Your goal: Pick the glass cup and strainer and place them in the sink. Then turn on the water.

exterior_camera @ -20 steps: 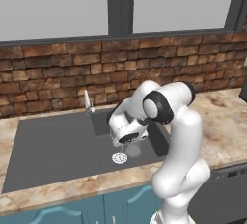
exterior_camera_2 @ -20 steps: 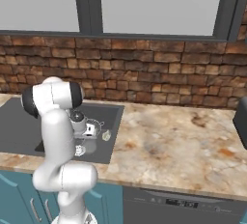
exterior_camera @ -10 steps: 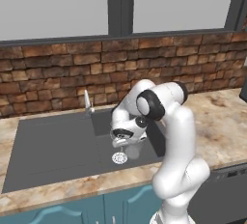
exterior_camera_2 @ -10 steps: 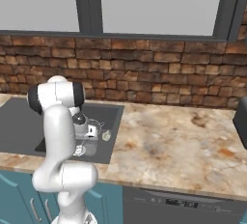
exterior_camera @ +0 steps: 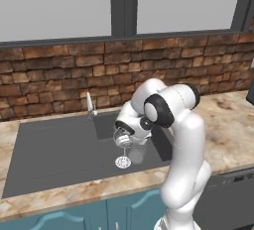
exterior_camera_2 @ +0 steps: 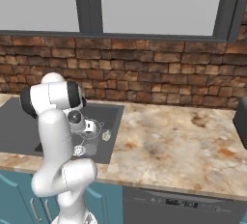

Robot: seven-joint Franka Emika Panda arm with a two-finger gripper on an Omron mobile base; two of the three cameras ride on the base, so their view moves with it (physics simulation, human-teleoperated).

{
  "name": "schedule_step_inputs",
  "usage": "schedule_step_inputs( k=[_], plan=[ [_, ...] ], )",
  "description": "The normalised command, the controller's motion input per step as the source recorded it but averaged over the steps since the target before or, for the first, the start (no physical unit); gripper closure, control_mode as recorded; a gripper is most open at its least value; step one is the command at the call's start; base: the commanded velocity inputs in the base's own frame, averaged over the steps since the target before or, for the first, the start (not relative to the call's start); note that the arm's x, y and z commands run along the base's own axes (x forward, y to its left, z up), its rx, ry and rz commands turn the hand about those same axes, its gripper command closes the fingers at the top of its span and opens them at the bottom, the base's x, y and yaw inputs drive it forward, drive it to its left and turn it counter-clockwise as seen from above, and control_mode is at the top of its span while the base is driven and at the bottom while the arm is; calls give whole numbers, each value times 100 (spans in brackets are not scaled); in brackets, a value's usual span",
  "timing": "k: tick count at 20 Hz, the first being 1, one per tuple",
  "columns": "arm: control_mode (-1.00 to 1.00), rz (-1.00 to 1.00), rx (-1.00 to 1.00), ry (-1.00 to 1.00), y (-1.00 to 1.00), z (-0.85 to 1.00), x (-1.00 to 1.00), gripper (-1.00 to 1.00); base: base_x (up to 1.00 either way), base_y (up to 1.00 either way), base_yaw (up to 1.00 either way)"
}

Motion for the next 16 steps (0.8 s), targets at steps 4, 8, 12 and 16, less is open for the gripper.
schedule_step_inputs(
  k=[4,8,12,16],
  plan=[
    [-100,0,2,-9,-6,20,-22,-100,0,0,0],
    [-100,0,9,-14,-12,41,-19,-100,0,0,0],
    [-100,0,13,-21,-8,62,-19,-100,0,0,0],
    [-100,0,10,-22,-3,65,-27,-100,0,0,0]
  ],
)
